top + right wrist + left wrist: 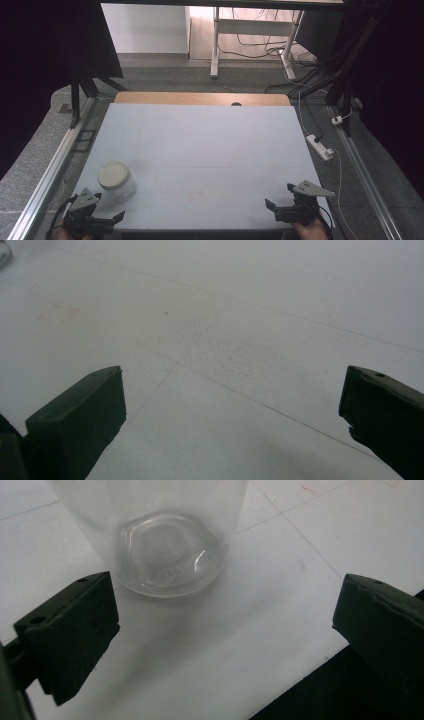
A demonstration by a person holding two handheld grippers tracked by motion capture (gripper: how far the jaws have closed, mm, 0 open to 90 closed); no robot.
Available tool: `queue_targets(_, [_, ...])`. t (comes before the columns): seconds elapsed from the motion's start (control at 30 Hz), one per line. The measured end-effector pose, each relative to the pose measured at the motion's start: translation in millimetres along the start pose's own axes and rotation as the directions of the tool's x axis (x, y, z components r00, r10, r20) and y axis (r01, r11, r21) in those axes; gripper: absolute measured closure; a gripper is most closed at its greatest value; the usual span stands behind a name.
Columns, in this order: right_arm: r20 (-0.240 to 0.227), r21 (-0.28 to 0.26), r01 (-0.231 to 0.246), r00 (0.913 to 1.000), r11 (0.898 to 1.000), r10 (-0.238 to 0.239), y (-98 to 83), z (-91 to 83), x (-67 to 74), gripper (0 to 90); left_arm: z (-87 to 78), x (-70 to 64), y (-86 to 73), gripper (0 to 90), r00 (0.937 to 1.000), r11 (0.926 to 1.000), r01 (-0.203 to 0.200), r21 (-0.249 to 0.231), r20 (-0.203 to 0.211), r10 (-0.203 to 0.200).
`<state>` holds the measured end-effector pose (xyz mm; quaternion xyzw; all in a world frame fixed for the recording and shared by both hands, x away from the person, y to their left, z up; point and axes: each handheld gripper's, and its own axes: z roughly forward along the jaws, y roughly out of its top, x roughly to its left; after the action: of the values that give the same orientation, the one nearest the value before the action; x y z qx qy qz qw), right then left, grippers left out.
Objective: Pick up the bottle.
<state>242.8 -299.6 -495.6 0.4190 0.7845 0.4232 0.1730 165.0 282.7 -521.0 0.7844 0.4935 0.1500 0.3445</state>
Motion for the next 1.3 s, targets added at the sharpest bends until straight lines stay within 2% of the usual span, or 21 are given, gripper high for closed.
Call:
queue_targets(0.1, [-0.006,0.007,0.025,0.9997,1.000,-0.025,0.3,0.5,2.5,0.0,-0.2,1.7,-0.3,0.0,0.9998,0.9999,0.012,-0.003,0.016,-0.012])
queue_targets(0.2, [-0.010,0.013,0.030,0.9995,0.999,-0.030,0.6,1.3,2.9,0.0,-0.4,3.7,-0.8,0.0,0.9992,0.9997,0.026,-0.005,0.031,-0.026])
queue_targets(0.8, [-0.026,0.027,0.045,0.9987,0.999,-0.044,0.9,2.7,3.6,0.0,0.8,7.3,-0.2,0.0,0.9972,0.9983,0.058,0.010,0.046,-0.058])
queue_targets(1.1, [-0.032,0.035,0.048,0.9984,0.998,-0.047,1.1,3.7,3.5,0.0,-3.4,14.5,4.8,0.0,0.9982,0.9971,0.058,-0.049,0.017,-0.058])
queue_targets(1.3, [-0.034,0.037,0.048,0.9983,0.998,-0.046,1.2,4.0,3.5,0.0,-0.9,20.8,6.3,0.0,0.9974,0.9963,0.068,-0.052,0.027,-0.066])
